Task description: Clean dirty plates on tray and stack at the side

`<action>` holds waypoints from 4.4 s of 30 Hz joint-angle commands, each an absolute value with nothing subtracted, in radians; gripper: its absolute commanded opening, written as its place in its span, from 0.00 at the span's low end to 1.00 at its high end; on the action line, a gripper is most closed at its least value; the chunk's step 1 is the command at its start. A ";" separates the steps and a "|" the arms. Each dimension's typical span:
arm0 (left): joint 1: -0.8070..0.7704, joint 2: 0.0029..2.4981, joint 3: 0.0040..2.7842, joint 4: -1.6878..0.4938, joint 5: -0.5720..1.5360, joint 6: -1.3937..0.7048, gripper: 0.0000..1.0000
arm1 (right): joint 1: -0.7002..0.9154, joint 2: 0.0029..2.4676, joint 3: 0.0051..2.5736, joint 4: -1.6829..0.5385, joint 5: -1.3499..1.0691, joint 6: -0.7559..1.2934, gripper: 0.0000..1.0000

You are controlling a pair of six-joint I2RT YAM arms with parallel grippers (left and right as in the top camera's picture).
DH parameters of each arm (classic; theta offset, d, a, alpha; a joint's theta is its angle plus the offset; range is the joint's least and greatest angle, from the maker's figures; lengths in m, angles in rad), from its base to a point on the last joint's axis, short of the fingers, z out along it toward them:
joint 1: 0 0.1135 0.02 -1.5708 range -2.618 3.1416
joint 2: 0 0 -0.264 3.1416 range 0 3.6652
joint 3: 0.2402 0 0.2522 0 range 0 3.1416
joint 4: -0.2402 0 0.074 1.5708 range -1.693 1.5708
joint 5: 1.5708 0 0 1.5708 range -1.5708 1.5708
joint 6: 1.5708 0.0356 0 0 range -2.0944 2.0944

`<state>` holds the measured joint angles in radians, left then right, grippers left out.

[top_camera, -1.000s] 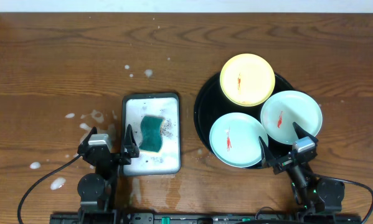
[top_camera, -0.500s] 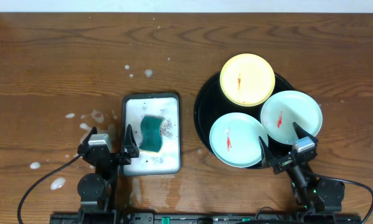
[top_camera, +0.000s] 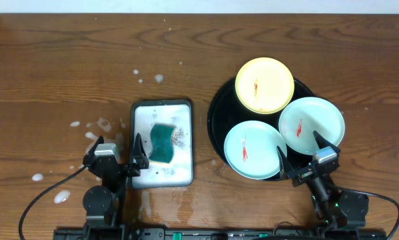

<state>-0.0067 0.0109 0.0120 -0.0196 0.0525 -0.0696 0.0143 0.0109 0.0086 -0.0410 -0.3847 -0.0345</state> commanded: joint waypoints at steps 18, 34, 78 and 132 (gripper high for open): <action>-0.002 0.010 0.004 -0.066 0.052 -0.053 0.99 | 0.020 0.006 0.005 -0.044 -0.378 -0.042 0.99; -0.002 0.010 0.004 -0.066 0.052 -0.053 0.99 | 0.020 0.006 0.005 -0.044 -0.378 -0.042 0.99; -0.002 0.010 0.051 -0.027 0.204 -0.136 0.99 | 0.020 0.008 0.010 -0.042 -0.649 -0.039 0.99; -0.196 1.787 1.022 -0.770 0.243 -0.214 0.57 | 0.273 1.293 1.156 -1.097 -0.339 0.127 0.61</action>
